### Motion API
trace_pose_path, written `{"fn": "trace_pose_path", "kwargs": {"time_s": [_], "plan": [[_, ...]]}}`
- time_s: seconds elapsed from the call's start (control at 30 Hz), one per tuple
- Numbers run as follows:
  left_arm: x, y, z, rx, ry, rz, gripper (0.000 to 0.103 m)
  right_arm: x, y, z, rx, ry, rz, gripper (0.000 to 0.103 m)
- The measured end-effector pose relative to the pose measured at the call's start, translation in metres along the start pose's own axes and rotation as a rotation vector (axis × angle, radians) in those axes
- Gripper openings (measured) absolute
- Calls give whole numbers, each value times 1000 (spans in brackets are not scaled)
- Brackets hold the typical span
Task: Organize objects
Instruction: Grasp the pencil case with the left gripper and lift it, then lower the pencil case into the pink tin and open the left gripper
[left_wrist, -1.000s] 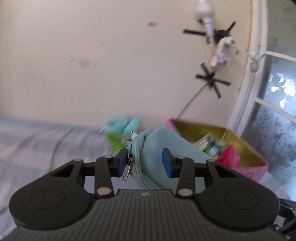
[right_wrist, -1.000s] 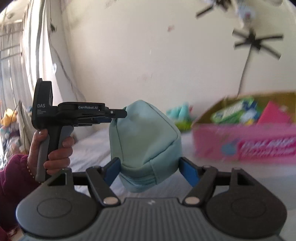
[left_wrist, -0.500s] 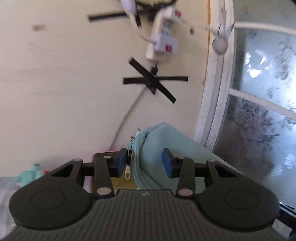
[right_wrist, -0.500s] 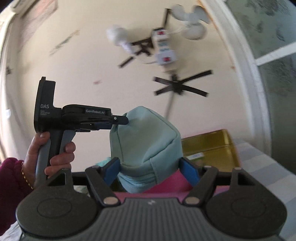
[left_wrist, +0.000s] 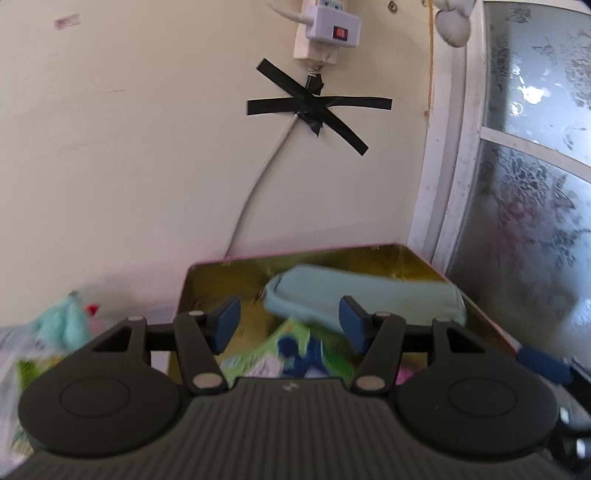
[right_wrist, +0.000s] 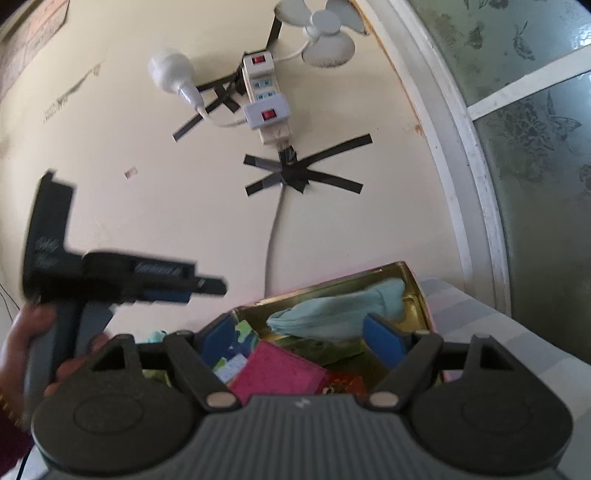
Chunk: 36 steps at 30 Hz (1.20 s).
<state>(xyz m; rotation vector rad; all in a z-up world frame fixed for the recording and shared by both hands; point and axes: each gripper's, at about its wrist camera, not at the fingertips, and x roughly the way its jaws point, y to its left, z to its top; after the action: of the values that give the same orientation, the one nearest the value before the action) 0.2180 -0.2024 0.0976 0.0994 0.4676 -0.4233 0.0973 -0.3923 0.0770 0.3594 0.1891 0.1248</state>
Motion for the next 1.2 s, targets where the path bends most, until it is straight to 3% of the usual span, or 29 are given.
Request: {"fn": "trace_pose_path", "kwargs": {"time_s": [0.33, 0.5, 0.83, 1.2], "plan": [[-95, 12, -59, 13, -4, 110, 64, -59, 44, -36, 61, -17, -71, 80], [-116, 29, -95, -4, 17, 148, 67, -78, 69, -47, 1, -21, -97, 81], [-127, 71, -149, -31, 57, 190, 69, -68, 109, -61, -93, -21, -120, 83], [-105, 89, -153, -112, 29, 100, 70, -46, 115, -68, -149, -41, -184, 83]]}}
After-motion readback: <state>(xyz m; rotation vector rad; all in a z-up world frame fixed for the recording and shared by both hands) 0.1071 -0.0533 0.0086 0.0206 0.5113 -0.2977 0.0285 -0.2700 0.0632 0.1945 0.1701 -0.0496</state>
